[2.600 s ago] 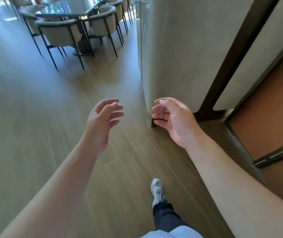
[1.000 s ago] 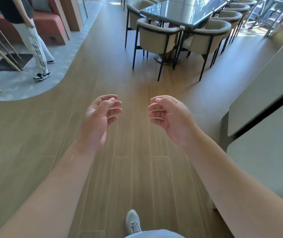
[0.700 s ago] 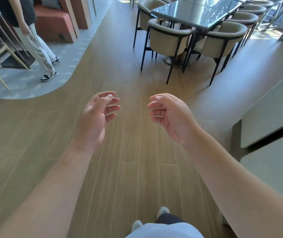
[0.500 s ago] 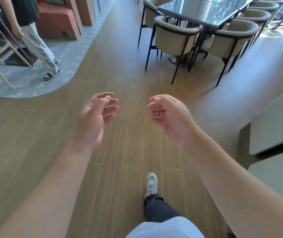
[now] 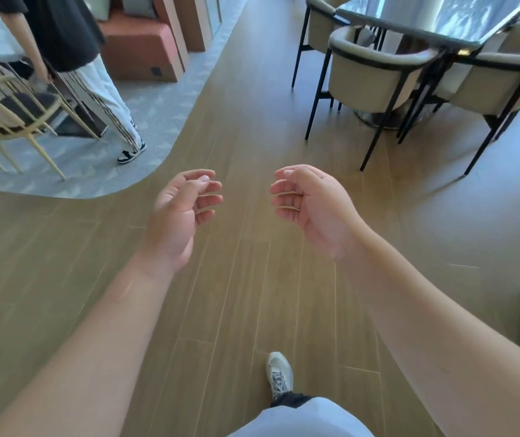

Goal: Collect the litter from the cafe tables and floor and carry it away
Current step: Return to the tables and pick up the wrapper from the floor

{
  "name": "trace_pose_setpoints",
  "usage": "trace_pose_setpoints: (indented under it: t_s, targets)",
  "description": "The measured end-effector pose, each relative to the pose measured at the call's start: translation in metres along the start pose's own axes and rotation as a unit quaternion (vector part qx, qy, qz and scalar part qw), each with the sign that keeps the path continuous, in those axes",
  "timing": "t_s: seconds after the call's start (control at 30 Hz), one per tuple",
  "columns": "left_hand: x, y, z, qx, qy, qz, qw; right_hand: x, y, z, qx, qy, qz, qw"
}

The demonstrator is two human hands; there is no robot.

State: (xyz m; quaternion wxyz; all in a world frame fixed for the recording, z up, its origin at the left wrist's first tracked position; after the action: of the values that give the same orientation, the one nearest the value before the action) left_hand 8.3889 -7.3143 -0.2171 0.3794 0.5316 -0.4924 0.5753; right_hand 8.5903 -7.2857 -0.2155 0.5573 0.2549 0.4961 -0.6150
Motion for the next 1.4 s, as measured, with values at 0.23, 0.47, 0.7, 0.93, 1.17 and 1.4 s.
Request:
trace_pose_setpoints:
  t_s: [0.23,0.47,0.7,0.93,1.17,1.4]
  targets:
    - [0.009,-0.005,-0.104,0.016,-0.017,-0.010,1.000,-0.058,-0.014,-0.097,-0.032,0.009,0.010,0.999]
    - [-0.006,-0.005,-0.196,0.012,-0.014,0.004,1.000,-0.086,-0.013,-0.180,-0.024,0.009,0.018,0.999]
    - [-0.038,0.002,-0.318,0.001,-0.002,0.021,1.000,-0.112,-0.021,-0.295,0.007,0.011,0.032,0.999]
    - [-0.047,-0.002,-0.475,-0.028,0.011,0.029,0.999,-0.165,-0.046,-0.429,0.043,0.005,0.046,0.998]
    - [-0.028,-0.012,-0.599,-0.066,-0.008,0.029,0.997,-0.226,-0.069,-0.525,0.057,0.023,0.039,0.997]
    - [-0.031,-0.024,-0.684,-0.081,-0.012,0.031,0.996,-0.265,-0.062,-0.601,0.062,0.039,0.022,0.997]
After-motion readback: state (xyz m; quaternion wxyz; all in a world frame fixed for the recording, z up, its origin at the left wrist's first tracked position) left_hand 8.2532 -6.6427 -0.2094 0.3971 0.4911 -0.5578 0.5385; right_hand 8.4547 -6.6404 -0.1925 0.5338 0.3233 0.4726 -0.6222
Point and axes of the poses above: each hand's wrist, its own z-axis away from the middle knuckle, its own y-axis out of the back of the hand, x = y × z, the point moved 5 cm from there along -z, towards the middle knuckle, and after that the axes turned 10 degrees about -y, right-handed, at the moved point
